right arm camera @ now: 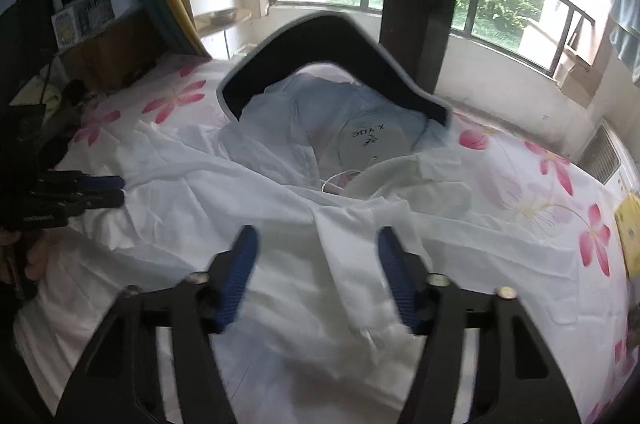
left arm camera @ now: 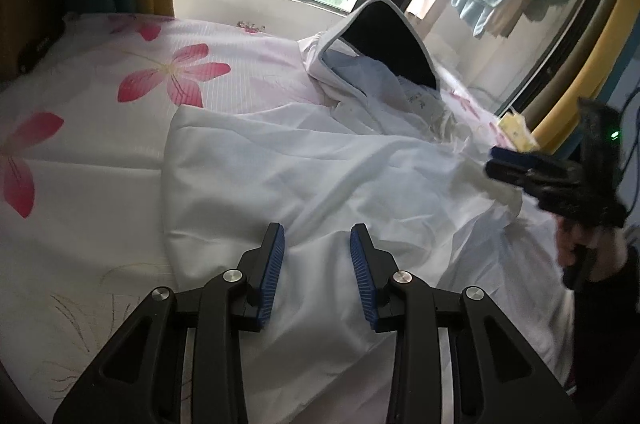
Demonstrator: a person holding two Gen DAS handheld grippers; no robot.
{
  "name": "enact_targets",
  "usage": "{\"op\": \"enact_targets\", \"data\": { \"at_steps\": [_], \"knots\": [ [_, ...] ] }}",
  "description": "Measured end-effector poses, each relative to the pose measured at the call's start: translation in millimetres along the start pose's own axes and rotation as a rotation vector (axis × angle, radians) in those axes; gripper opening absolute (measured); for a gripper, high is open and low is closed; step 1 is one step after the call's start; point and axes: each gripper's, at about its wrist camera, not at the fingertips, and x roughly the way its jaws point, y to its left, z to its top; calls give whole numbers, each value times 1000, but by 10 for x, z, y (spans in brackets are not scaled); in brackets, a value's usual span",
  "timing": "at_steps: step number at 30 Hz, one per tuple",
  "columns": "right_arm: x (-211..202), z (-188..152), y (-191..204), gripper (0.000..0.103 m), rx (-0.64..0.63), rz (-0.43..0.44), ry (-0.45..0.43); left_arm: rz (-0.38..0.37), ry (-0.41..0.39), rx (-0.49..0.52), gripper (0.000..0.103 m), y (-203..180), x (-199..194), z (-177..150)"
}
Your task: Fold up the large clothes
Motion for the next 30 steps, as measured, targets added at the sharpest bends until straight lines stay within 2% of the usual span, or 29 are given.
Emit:
{"op": "enact_targets", "data": {
  "at_steps": [2, 4, 6, 7, 14, 22, 26, 28, 30],
  "knots": [
    [81, 12, 1, 47, -13, -3, 20, -8, -1, -7, 36, 10, 7, -1],
    [141, -8, -13, 36, -25, -8, 41, 1, 1, 1, 36, -12, 9, -2],
    [154, -38, -38, 13, -32, -13, 52, 13, 2, 13, 36, -30, 5, -4],
    [137, -56, -70, 10, -24, -15, 52, 20, 3, 19, 36, -47, 10, -5],
    [-182, -210, -362, 5, 46, -74, -4, 67, 9, 57, 36, -101, 20, -6],
    [-382, -517, -720, 5, 140, -134, -11, 189, 25, 151, 36, -278, 62, -21],
    [-411, -389, -547, 6, 72, -104, -25, 220, 22, 143, 36, -323, 38, -1],
    [-356, -291, -388, 14, 7, -82, -29, 226, 0, 131, 36, -348, -20, 18],
    [-252, -216, -256, 54, -41, -55, -28, 227, -19, 126, 36, -377, -80, 35]
  ]
}}
